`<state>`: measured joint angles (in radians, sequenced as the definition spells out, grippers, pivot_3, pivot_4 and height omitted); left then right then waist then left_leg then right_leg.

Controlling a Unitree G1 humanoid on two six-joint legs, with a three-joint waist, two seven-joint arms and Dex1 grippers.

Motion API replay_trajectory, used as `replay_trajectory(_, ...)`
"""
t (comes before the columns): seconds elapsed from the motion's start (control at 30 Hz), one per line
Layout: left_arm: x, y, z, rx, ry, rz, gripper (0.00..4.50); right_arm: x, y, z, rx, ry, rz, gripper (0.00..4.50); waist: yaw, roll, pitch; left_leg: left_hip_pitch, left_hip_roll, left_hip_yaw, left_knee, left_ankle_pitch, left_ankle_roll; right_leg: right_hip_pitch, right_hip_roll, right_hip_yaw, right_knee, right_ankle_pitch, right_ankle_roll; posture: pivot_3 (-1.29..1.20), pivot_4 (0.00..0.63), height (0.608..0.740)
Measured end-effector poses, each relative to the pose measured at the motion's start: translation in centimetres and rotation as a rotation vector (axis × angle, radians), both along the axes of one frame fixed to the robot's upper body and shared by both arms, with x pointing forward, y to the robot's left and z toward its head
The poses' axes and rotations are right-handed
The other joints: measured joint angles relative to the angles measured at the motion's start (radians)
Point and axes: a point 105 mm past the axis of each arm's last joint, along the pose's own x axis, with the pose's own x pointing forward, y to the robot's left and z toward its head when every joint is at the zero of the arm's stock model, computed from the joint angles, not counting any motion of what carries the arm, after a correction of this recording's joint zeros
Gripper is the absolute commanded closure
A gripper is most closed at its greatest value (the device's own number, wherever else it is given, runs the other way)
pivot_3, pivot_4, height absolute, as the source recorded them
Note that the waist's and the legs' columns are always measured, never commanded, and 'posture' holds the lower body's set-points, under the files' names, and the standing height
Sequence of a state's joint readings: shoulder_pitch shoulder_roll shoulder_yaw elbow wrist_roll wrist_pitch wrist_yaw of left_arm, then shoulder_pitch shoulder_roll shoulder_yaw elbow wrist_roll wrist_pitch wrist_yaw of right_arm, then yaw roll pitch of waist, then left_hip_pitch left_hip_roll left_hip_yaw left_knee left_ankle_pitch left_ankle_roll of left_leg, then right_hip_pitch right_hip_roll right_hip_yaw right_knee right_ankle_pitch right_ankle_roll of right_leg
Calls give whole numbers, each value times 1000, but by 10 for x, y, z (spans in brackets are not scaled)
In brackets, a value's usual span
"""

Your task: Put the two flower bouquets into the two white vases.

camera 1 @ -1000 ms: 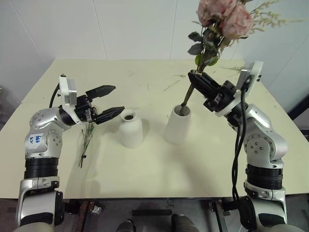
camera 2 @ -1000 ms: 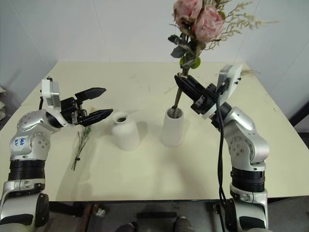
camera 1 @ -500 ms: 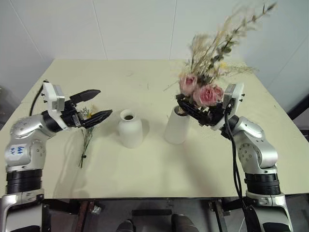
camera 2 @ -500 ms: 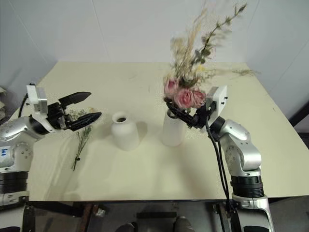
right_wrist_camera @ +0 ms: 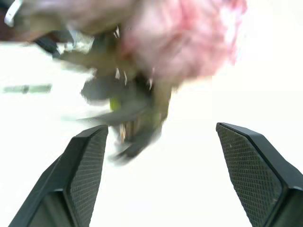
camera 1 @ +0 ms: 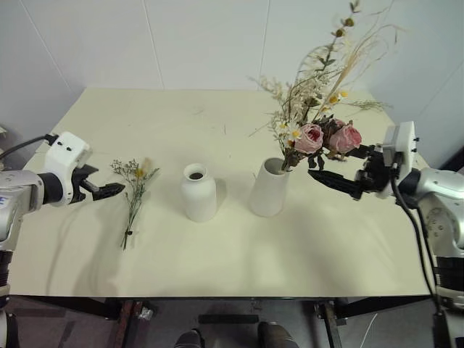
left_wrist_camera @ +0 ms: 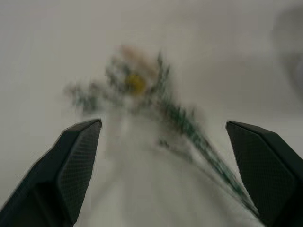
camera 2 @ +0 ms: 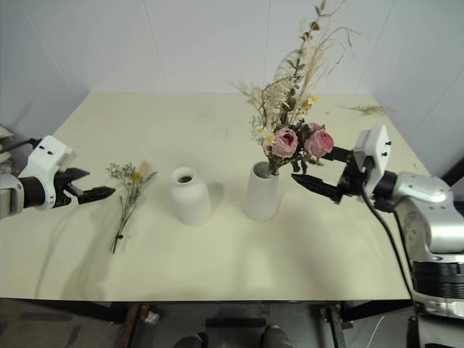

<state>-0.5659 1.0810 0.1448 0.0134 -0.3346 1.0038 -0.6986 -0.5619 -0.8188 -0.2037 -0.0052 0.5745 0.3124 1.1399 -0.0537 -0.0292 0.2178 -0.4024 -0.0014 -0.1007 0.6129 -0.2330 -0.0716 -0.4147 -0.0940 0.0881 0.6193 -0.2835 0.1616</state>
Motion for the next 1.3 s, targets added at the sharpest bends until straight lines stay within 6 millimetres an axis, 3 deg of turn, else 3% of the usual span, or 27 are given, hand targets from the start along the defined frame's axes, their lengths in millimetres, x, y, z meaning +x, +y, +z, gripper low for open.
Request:
replay_trajectory(0.27, -11, -2, -24, 14, 171, 138, 0, -37, -3, -10, -175, 108, 116, 642, -1, 0, 0, 1, 0, 0, 0, 0, 0, 0, 0, 0, 1, -2, -1, 0, 150, 740)
replay_trajectory(0.43, -13, -10, -43, 14, 254, 181, 0, -65, 6, 12, -210, 50, 190, 642, 2, -1, 0, 0, 0, 0, 1, 0, 0, 1, 0, 0, 0, -1, -1, 0, 150, 740)
replay_trajectory(0.7, 2, -54, -63, -93, 302, 165, 0, -76, 20, 15, -221, 27, 247, 642, 16, -2, 0, 0, 0, -1, 2, 0, -1, 1, 0, 0, 0, -1, 0, 0, 150, 740)
replay_trajectory(0.87, 2, -55, -67, -96, 319, 185, 0, -79, 26, 14, -197, 32, 276, 642, 18, -2, 0, 0, 0, -1, 2, 0, -1, 1, 0, 0, 0, -1, 0, 0, 150, 740)
replay_trajectory(0.97, 2, -50, -68, -102, 318, 208, 585, -81, 32, 16, -181, 33, 308, 580, 19, -2, 0, 1, 0, -1, 2, 0, -1, 1, 0, 0, 0, -1, 0, 0, 150, 740)
replay_trajectory(1.2, 5, -42, -69, -105, 298, 240, 2749, -84, 38, 22, -171, 22, 339, 580, 25, -2, 0, 1, 0, -1, 2, 0, -1, 1, -1, 0, 0, -1, -1, 0, 150, 740)
replay_trajectory(1.27, 6, -40, -69, -110, 292, 248, 3411, -83, 38, 22, -165, 27, 335, 9, 26, -2, 0, 1, 0, -1, 2, 0, -1, 1, -1, 0, 0, -1, -1, 0, 150, 740)
replay_trajectory(1.3, 7, -38, -69, -116, 288, 254, 3705, -83, 38, 22, -159, 31, 331, 0, 26, -2, 0, 1, 0, -1, 2, 0, -1, 1, -1, 0, 0, -1, -1, 0, 150, 740)
